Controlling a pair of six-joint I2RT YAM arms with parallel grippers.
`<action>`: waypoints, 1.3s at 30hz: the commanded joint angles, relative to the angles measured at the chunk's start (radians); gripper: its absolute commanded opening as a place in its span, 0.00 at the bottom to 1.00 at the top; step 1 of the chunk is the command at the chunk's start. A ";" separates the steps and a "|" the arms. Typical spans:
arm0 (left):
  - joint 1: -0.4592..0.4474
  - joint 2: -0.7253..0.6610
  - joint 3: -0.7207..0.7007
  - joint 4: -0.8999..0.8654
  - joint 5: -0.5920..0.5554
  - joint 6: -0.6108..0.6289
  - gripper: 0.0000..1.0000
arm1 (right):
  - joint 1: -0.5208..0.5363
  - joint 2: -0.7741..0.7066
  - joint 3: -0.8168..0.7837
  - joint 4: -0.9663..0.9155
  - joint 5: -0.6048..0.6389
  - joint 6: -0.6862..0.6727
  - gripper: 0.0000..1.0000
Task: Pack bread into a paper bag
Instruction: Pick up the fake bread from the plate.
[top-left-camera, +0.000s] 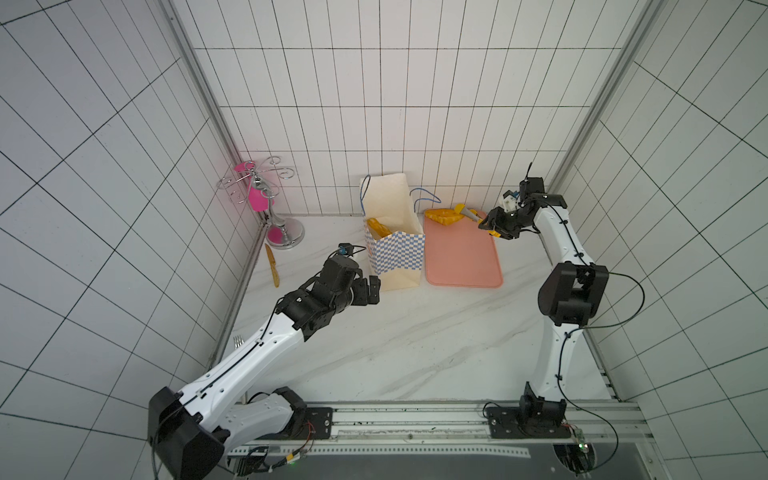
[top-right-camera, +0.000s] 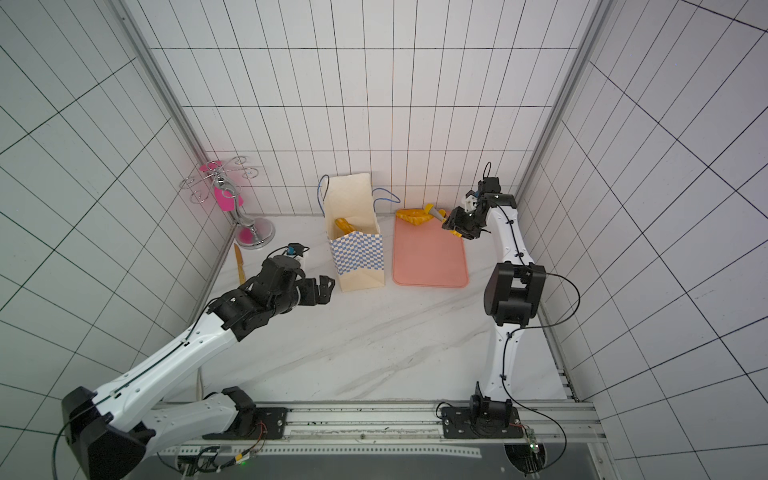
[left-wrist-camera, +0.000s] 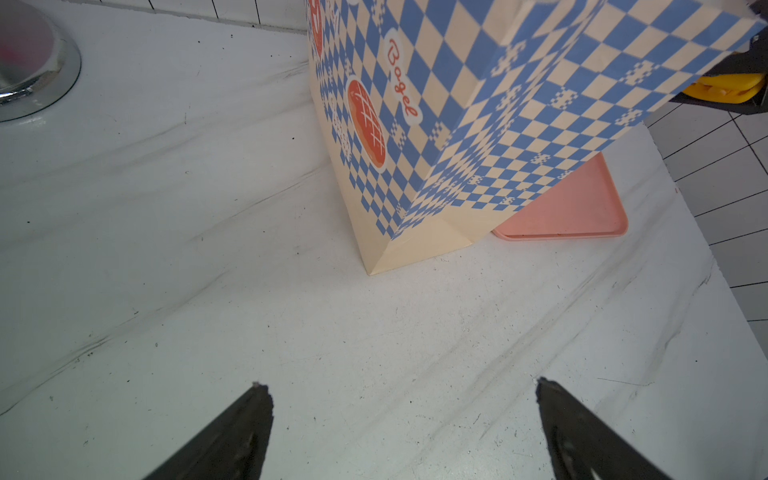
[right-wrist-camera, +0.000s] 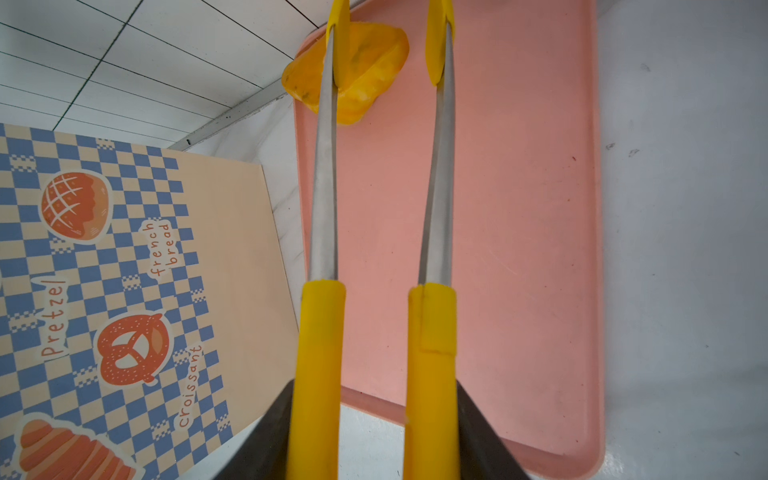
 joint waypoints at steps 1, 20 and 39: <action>-0.006 0.002 0.009 0.025 -0.008 0.012 0.99 | -0.010 0.011 0.070 0.016 -0.047 -0.004 0.51; -0.007 0.002 0.026 0.025 0.010 0.007 0.99 | -0.008 0.025 0.064 -0.004 -0.101 -0.013 0.16; -0.030 -0.037 0.009 0.019 0.001 -0.016 0.99 | 0.010 -0.331 0.015 -0.022 -0.150 -0.047 0.10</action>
